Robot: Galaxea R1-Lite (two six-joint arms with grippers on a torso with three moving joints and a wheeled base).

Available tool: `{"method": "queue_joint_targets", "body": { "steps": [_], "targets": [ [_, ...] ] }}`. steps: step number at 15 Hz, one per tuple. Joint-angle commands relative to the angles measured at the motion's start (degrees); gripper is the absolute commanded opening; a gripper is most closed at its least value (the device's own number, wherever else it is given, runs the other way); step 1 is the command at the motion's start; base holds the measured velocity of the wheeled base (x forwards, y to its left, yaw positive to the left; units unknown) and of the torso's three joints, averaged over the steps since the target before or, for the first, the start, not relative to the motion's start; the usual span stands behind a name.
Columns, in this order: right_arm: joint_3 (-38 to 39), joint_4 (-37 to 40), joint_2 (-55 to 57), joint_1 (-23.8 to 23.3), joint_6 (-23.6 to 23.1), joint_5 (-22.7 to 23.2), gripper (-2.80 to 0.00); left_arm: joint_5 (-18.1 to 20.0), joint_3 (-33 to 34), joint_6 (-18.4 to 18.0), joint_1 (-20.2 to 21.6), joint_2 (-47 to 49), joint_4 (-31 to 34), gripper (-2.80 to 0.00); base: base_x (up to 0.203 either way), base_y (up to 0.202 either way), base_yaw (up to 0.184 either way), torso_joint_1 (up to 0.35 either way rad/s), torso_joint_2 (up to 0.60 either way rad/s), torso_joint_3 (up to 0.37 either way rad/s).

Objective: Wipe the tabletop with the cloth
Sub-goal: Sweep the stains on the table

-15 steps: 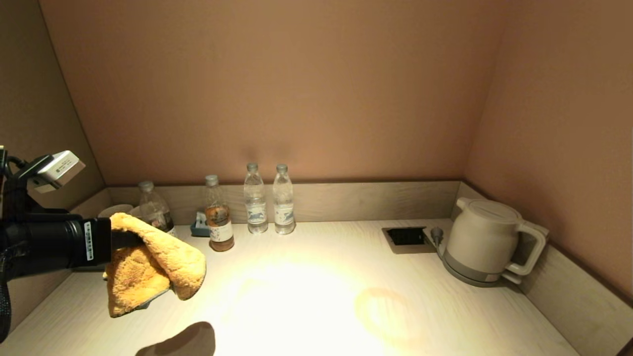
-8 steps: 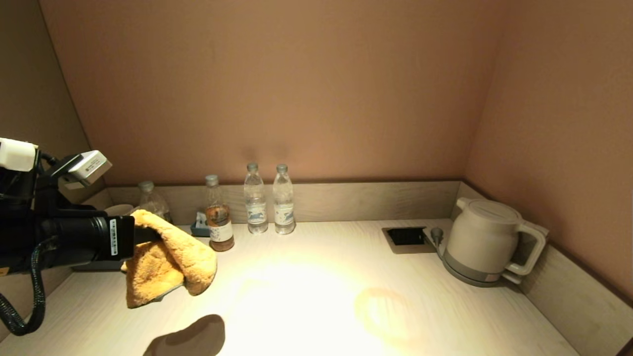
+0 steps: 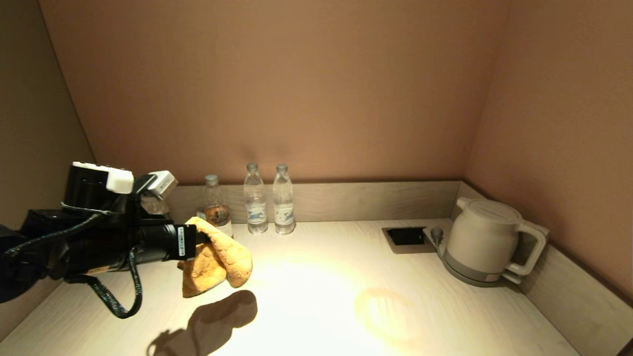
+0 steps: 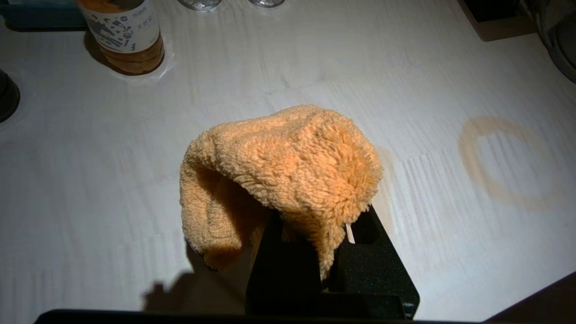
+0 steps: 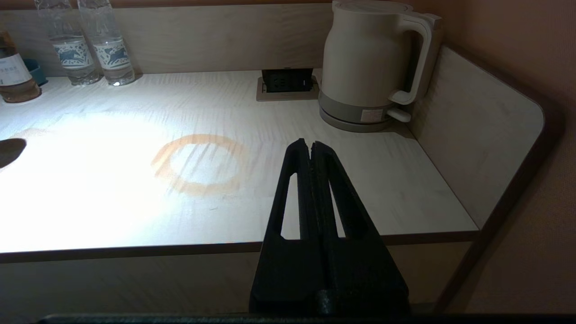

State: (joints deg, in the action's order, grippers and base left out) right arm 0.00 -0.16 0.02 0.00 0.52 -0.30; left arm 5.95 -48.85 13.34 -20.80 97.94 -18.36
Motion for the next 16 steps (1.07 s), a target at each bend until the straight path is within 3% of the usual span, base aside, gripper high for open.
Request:
{"method": "queue_joint_targets", "body": {
  "steps": [1,5,10,16],
  "targets": [
    [0.0,-0.02,-0.02,0.0,0.01,0.04,-2.8,-0.13,-0.15,0.09,-0.35,9.47,-3.62,-2.8,0.0,0.0,0.0,0.0,0.0,0.0],
    [0.0,-0.02,-0.02,0.0,0.01,0.04,-2.8,-1.51,-1.8,-0.15,-0.56,16.25,-9.68,-2.8,0.0,0.0,0.0,0.0,0.0,0.0],
    [0.0,-0.02,-0.02,0.0,0.01,0.04,-2.8,-3.56,-5.18,-0.24,-0.56,20.57,-9.6,-2.8,0.0,0.0,0.0,0.0,0.0,0.0],
    [0.0,-0.02,-0.02,0.0,0.01,0.04,-2.8,-3.49,-8.0,-0.24,-1.38,25.79,-9.59,-2.8,0.0,0.0,0.0,0.0,0.0,0.0]
  ]
}}
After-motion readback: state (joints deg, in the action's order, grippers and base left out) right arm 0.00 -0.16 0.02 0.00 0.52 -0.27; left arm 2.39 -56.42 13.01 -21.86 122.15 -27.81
